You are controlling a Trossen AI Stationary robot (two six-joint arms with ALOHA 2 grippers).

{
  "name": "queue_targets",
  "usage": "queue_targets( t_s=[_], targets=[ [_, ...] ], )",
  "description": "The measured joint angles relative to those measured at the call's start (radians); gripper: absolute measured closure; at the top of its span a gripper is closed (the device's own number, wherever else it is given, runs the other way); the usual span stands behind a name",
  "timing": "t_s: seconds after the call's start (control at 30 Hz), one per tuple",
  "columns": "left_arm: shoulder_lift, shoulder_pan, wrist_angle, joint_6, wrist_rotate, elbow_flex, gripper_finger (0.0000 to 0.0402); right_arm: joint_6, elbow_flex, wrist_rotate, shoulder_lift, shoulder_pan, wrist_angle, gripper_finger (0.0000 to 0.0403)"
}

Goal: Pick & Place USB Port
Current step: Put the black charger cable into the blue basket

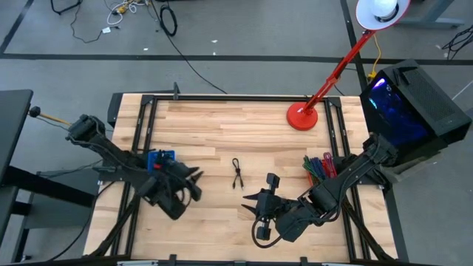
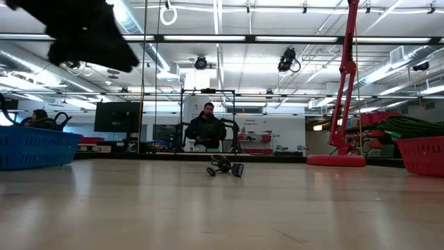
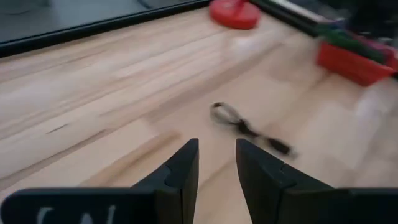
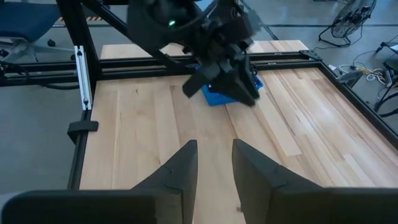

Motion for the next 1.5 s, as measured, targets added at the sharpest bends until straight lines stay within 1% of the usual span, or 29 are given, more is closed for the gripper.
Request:
queue_targets(
  t_s=[0.1,0.2,0.43,0.53,0.63,0.7,0.9,0.97,1.03,1.1,1.2,1.37,1.5],
  targets=[
    [0.000,0.074,0.202,0.205,0.058,-0.025,0.0289,0.004,0.000,0.000,0.000,0.000,0.000,0.0303],
    [0.000,0.163,0.299,0.319,0.143,-0.039,0.0289,0.005,0.000,0.000,0.000,0.000,0.000,0.0303],
    [0.001,0.340,0.372,0.426,0.354,-0.040,0.0289,0.000,0.000,0.000,0.000,0.000,0.000,0.0303],
    [0.004,0.385,0.456,0.487,0.434,-0.040,0.0289,-0.004,0.000,0.000,0.000,0.000,0.000,0.0303],
    [0.036,0.419,0.559,0.556,0.527,-0.040,0.0289,0.002,0.000,0.000,0.000,0.000,0.000,0.0303],
    [0.076,0.439,0.617,0.564,0.570,-0.040,0.0289,0.009,0.000,0.000,0.000,0.000,0.001,0.0303],
    [0.215,0.490,0.621,0.560,0.584,-0.040,0.0289,0.010,0.001,-0.002,0.000,0.007,0.011,0.0303],
    [0.253,0.519,0.638,0.542,0.614,-0.039,0.0285,0.008,0.001,-0.002,0.000,0.011,0.011,0.0303],
    [0.281,0.549,0.661,0.529,0.667,-0.039,0.0274,0.008,0.001,-0.002,0.000,0.013,0.013,0.0303],
    [0.305,0.572,0.724,0.530,0.727,-0.039,0.0258,0.008,0.001,-0.002,0.000,0.015,0.016,0.0303],
    [0.327,0.589,0.806,0.554,0.777,-0.039,0.0229,0.008,0.001,-0.002,0.000,0.017,0.015,0.0303],
    [0.327,0.593,0.824,0.549,0.767,-0.039,0.0188,0.008,0.001,-0.001,0.000,0.020,0.016,0.0303],
    [0.328,0.594,0.825,0.518,0.721,-0.039,0.0173,0.008,0.001,-0.001,0.000,0.020,0.017,0.0303]
  ],
)
